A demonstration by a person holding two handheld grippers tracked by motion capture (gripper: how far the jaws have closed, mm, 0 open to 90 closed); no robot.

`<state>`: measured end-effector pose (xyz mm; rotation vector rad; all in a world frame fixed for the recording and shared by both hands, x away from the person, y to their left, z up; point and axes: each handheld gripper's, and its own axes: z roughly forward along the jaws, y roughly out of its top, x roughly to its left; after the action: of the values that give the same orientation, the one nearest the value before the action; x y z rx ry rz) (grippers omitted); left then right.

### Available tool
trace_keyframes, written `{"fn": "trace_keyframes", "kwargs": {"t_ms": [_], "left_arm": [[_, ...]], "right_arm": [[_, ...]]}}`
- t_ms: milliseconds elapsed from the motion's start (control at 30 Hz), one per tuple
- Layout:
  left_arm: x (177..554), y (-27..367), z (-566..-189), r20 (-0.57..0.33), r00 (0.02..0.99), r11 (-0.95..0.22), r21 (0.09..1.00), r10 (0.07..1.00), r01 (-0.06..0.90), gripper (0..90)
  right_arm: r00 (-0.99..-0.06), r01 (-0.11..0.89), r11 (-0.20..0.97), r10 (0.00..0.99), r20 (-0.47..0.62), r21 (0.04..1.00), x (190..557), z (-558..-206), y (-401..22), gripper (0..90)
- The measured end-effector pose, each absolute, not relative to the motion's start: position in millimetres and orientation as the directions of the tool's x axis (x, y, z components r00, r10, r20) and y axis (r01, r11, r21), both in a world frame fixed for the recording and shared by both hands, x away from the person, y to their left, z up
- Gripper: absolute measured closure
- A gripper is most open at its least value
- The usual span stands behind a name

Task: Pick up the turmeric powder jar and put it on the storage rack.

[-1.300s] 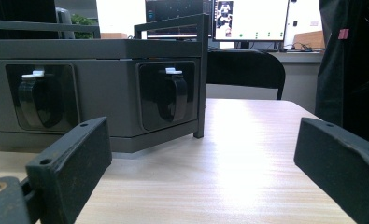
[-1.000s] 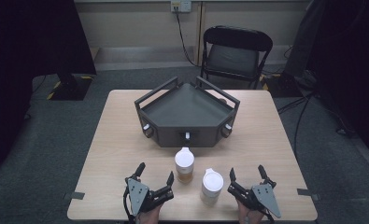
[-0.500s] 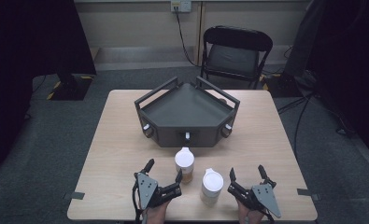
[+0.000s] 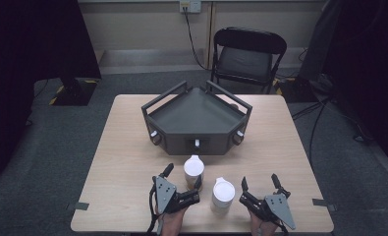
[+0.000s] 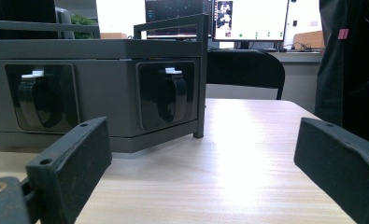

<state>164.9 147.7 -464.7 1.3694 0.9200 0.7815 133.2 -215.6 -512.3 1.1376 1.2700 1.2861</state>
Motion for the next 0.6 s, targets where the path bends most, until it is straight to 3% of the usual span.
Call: {"fn": "trace_keyframes", "kwargs": {"t_ms": [600], "left_arm": [[179.3,134.1,-468.9,-0.077,0.473,0.038,0.995,0.878,0.092,11.4]], "right_arm": [[-0.101,-0.021,0.008,0.995,-0.010,1.000,133.3,-512.1,-216.0,2.9]]}}
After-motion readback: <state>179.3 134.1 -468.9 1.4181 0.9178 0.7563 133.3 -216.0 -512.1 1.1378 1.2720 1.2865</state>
